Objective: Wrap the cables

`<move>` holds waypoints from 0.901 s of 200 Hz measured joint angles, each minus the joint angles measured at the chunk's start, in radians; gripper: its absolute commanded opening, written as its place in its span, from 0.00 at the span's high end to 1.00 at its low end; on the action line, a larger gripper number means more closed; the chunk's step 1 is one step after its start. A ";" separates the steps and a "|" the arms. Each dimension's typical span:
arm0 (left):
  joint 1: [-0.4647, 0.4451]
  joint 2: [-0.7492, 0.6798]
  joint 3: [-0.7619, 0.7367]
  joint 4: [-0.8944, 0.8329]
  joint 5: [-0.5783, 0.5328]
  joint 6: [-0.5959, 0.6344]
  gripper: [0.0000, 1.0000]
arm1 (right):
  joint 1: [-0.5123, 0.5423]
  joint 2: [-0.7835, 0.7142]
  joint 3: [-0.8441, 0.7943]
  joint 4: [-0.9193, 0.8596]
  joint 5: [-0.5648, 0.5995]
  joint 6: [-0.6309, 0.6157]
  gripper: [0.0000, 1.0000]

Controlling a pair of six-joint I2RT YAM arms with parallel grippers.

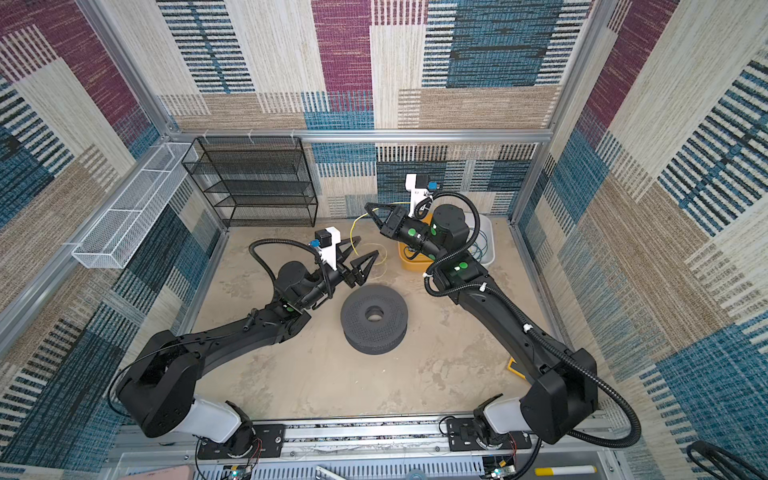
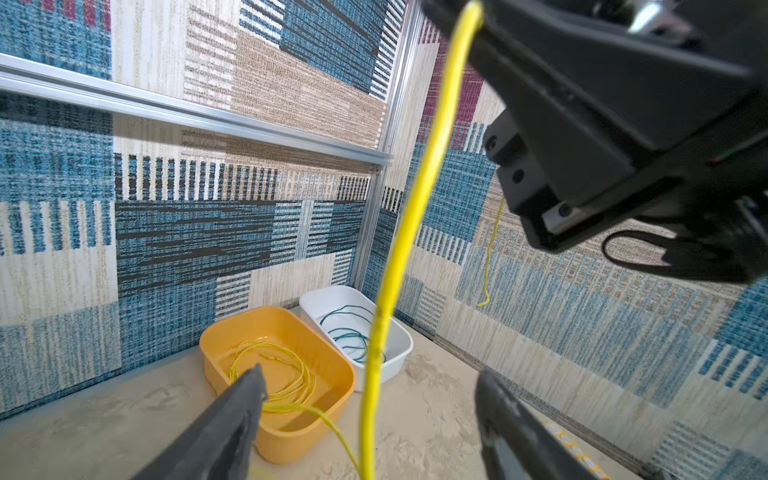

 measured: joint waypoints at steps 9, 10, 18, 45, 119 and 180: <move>0.001 0.008 0.003 0.000 0.000 -0.002 0.60 | 0.000 -0.008 0.000 0.000 0.000 0.000 1.00; 0.001 0.008 0.003 0.000 0.000 -0.002 0.62 | 0.000 -0.009 0.000 0.000 0.000 0.000 1.00; 0.001 0.012 0.002 0.002 0.001 -0.002 0.78 | 0.000 -0.014 0.005 -0.001 0.002 0.000 1.00; 0.001 0.011 -0.029 0.023 0.006 -0.003 1.00 | -0.001 -0.020 0.031 -0.013 0.014 -0.019 1.00; 0.000 -0.121 -0.065 -0.122 0.010 0.062 1.00 | -0.040 -0.019 0.036 -0.027 0.003 -0.028 1.00; -0.001 -0.277 0.076 -0.666 -0.032 0.259 1.00 | -0.143 -0.003 0.047 -0.138 0.003 -0.137 1.00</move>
